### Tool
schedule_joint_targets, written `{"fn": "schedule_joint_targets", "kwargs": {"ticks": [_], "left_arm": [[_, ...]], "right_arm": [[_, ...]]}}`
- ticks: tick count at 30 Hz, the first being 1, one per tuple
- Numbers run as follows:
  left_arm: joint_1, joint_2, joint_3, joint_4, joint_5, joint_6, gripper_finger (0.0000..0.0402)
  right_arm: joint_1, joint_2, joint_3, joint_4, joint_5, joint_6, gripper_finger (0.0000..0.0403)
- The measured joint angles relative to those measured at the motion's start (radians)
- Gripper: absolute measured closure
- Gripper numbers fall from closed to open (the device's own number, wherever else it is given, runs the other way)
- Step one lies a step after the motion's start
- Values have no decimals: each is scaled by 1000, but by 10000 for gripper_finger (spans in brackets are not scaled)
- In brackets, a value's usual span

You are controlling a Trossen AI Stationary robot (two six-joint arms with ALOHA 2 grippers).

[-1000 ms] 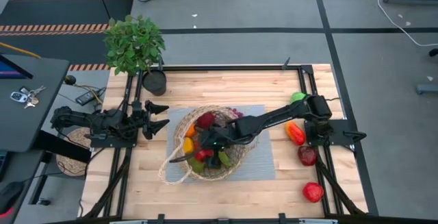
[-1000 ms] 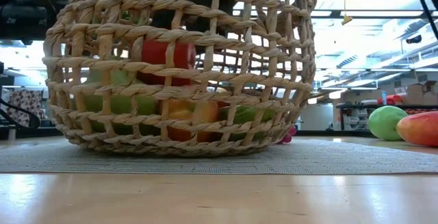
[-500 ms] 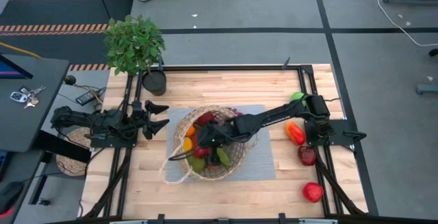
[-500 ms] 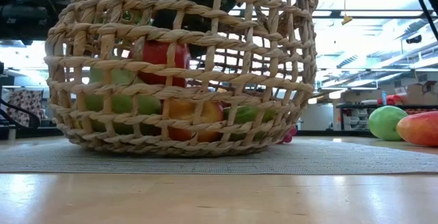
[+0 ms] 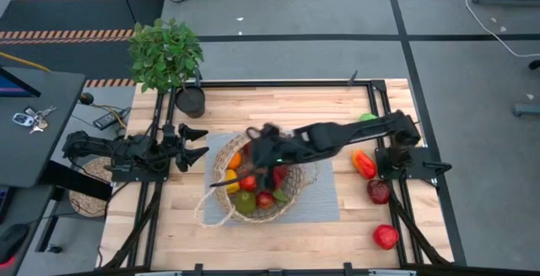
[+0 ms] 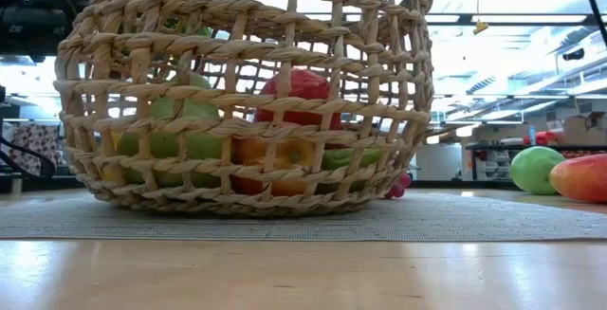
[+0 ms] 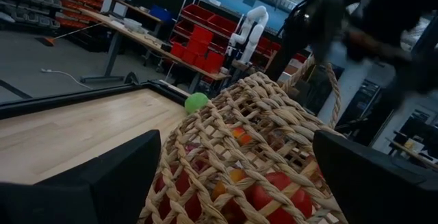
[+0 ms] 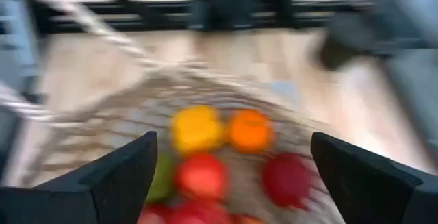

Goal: Build produce basket
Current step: Put the red mango into the brown basket

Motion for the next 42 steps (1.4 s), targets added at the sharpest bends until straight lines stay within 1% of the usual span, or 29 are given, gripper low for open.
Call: {"fn": "schedule_joint_targets", "kwargs": {"ticks": [3,6,10,12,13,14,15,17,19,22,27,29,34,38,42], "left_arm": [[0,0,0,0,0,0,12],[0,0,0,0,0,0,12],[0,0,0,0,0,0,12],[0,0,0,0,0,0,12],[0,0,0,0,0,0,12],[0,0,0,0,0,0,12],[0,0,0,0,0,0,12],[0,0,0,0,0,0,12],[0,0,0,0,1,0,12],[0,0,0,-1,0,0,12],[0,0,0,0,1,0,12],[0,0,0,-1,0,0,12],[0,0,0,0,0,0,12],[0,0,0,0,0,0,12],[0,0,0,0,0,0,12]], "right_arm": [[38,-61,19,-117,206,40,20],[73,-128,19,-262,373,130,25],[89,-213,19,-540,505,343,30],[88,-250,19,-671,539,453,32],[84,-268,19,-729,539,503,32],[76,-285,17,-756,532,541,32],[67,-309,-2,-739,512,548,32],[54,-359,-72,-706,442,530,32],[36,-394,-146,-684,405,536,32],[8,-452,-295,-706,350,586,32],[-51,-568,-569,-608,219,604,32],[-85,-616,-655,-579,175,603,32],[-199,-723,-828,-532,102,631,32],[-259,-773,-963,-470,3,662,32],[-285,-777,-1081,-409,-83,667,32]]}}
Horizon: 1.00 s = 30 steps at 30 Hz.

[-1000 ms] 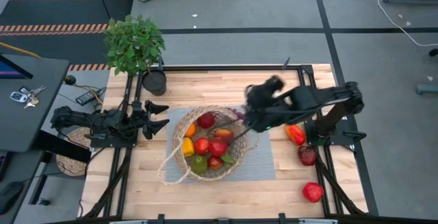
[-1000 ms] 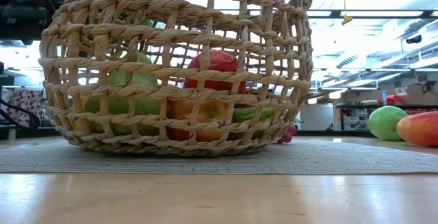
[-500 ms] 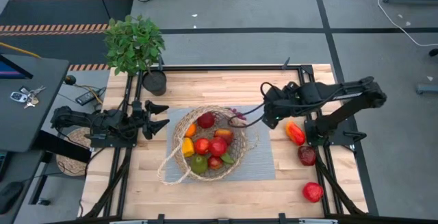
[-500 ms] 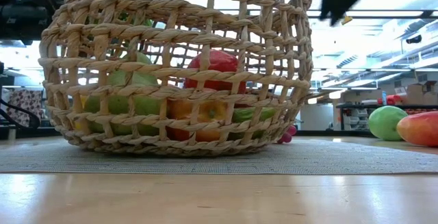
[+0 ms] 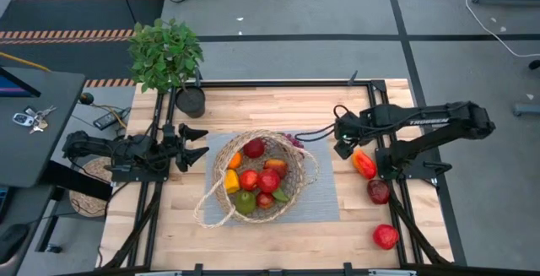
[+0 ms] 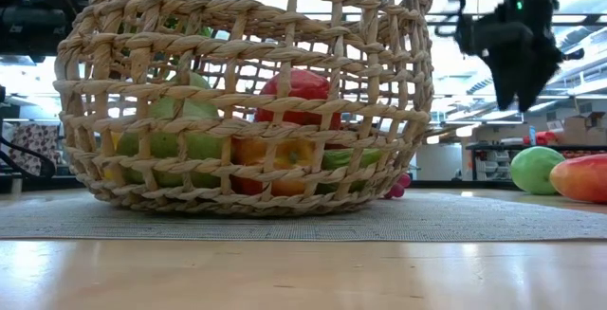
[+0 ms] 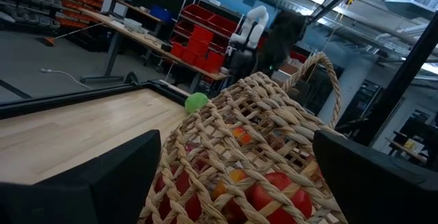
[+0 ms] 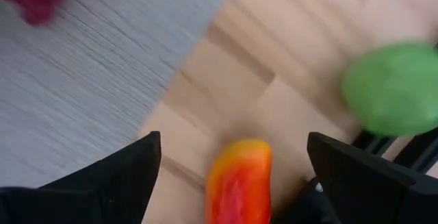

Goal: Build produce basket
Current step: Put the red mango into the brown basket

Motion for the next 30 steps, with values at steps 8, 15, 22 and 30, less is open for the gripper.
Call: {"fn": "schedule_joint_targets", "kwargs": {"ticks": [8,15,22,30], "left_arm": [[0,0,0,0,0,0,12],[0,0,0,0,0,0,12],[0,0,0,0,0,0,12],[0,0,0,0,0,0,12]], "right_arm": [[-28,81,-132,8,-130,31,32],[-28,156,-175,34,-197,29,32],[-28,258,-180,56,-213,3,32],[-59,390,-180,88,-250,-69,34]]}}
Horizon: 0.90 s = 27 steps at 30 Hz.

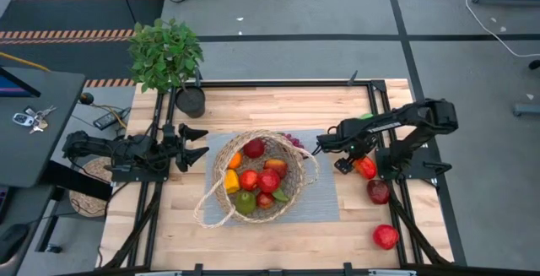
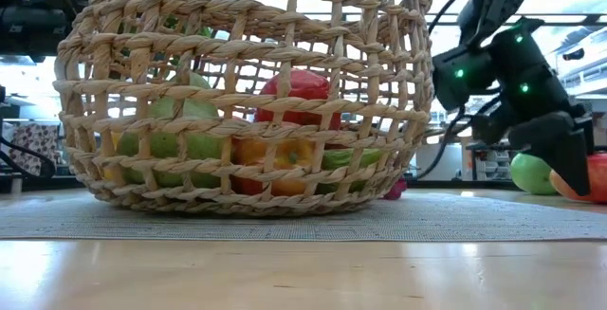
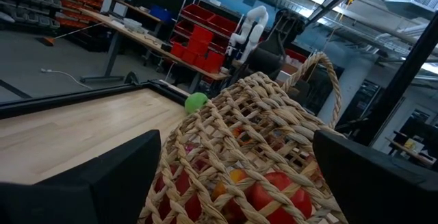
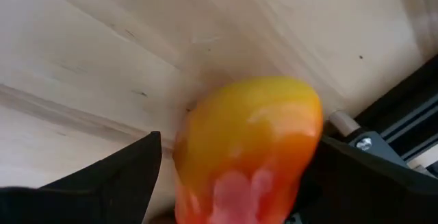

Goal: Build produce basket
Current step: Put the red mango into the brown basket

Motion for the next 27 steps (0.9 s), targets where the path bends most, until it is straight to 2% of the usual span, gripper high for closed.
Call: {"fn": "schedule_joint_targets", "kwargs": {"ticks": [7,15,23,27], "left_arm": [[0,0,0,0,0,0,12],[0,0,0,0,0,0,12],[0,0,0,0,0,0,12],[0,0,0,0,0,0,12]], "right_arm": [[-21,54,0,28,-41,-51,64],[-46,43,5,22,-51,-62,131],[-45,-16,132,-3,-41,-103,119],[-44,-71,245,-4,37,-110,122]]}}
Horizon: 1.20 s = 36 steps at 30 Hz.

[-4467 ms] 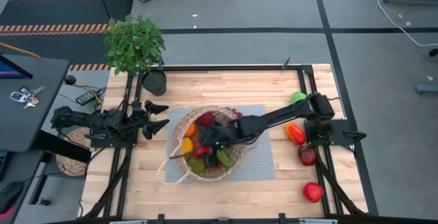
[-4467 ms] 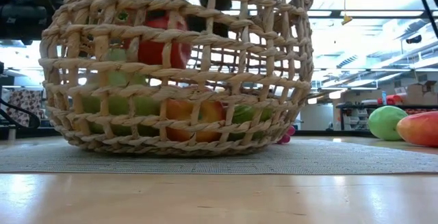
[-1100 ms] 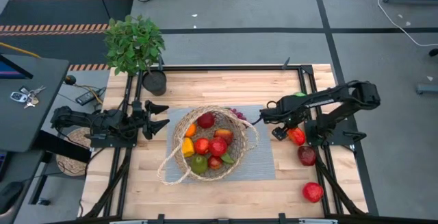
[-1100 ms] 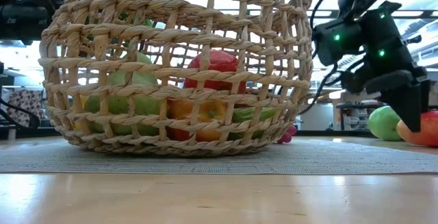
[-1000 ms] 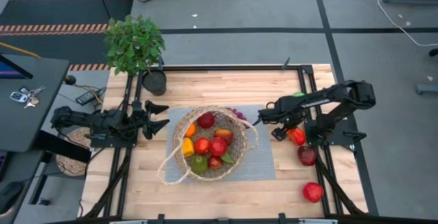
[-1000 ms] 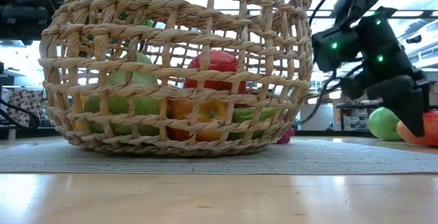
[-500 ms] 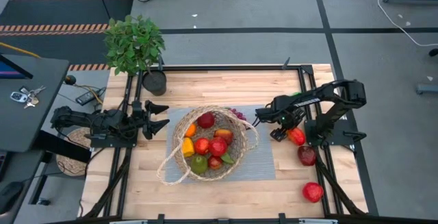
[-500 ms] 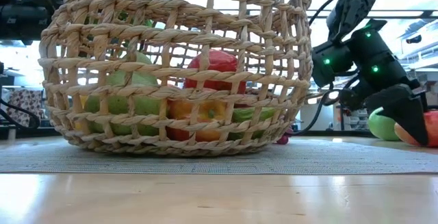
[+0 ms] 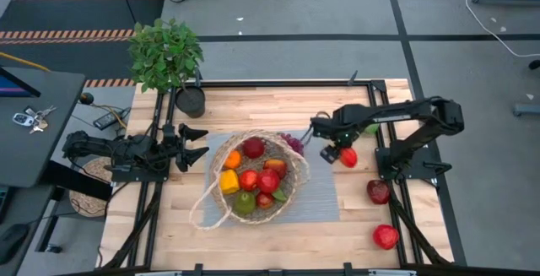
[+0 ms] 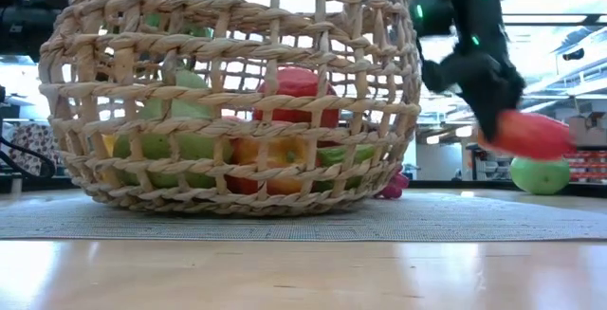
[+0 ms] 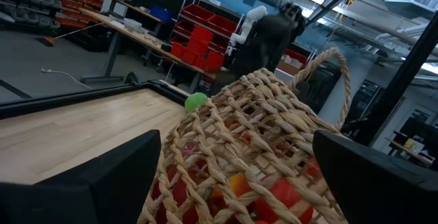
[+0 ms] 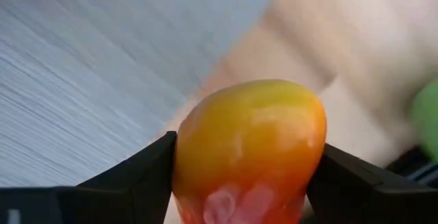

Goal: Build produce basket
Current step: Put the red mango into the brown basket

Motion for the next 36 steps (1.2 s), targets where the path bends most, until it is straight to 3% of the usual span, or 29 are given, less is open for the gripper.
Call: {"fn": "schedule_joint_targets", "kwargs": {"ticks": [9,16,22,29,36], "left_arm": [[0,0,0,0,0,0,12],[0,0,0,0,0,0,12],[0,0,0,0,0,0,12],[0,0,0,0,0,0,12],[0,0,0,0,0,0,12]], "right_arm": [[18,-138,257,66,224,35,123],[111,-232,322,411,307,-65,123],[214,-246,322,753,294,-240,123],[339,-161,323,1095,277,-396,123],[396,-41,323,1260,219,-439,122]]}}
